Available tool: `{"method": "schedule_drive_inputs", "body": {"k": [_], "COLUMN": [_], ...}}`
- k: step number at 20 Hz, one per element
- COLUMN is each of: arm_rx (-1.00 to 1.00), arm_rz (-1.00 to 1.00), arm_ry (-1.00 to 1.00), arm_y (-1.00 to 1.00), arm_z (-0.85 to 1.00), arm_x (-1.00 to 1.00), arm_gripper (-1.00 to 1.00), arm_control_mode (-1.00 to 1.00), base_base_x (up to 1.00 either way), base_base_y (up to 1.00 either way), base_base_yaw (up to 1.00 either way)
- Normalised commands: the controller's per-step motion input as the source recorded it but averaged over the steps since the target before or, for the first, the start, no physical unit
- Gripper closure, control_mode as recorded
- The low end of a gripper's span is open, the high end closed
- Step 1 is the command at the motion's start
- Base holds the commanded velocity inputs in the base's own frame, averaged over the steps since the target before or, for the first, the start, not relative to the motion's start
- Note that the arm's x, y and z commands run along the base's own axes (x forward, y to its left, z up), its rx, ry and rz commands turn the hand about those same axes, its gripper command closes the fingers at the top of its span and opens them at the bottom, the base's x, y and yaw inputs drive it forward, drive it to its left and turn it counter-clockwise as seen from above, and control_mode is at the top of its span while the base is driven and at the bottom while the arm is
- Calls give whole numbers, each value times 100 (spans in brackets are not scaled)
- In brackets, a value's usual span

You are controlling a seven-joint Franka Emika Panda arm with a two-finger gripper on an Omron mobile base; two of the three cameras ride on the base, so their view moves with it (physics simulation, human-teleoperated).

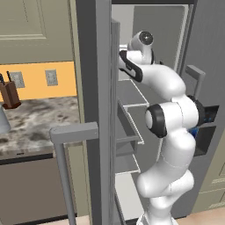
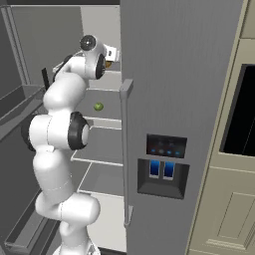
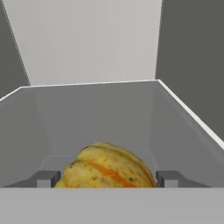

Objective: Move the squash and brussel sprout from the second highest shelf to the top shelf to make space. Then, place the pitcher from the counter on the cleared second highest shelf.

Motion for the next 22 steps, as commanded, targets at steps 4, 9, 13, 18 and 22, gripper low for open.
{"method": "schedule_drive_inputs", "body": {"k": [4, 9, 13, 18, 22], "arm_rx": [-2, 0, 0, -2, -4], "arm_rz": [0, 0, 0, 0, 0], "arm_ry": [-15, -12, -2, 2, 0], "arm_y": [19, 3, 0, 0, 0], "arm_z": [-26, -9, 0, 3, 0], "arm_x": [70, 53, 7, -6, -26], "arm_gripper": [-100, -100, -100, -100, -100], "arm_control_mode": [-100, -100, -100, -100, -100], "base_base_x": [0, 0, 0, 0, 0], "base_base_y": [0, 0, 0, 0, 0], "base_base_yaw": [0, 0, 0, 0, 0]}}
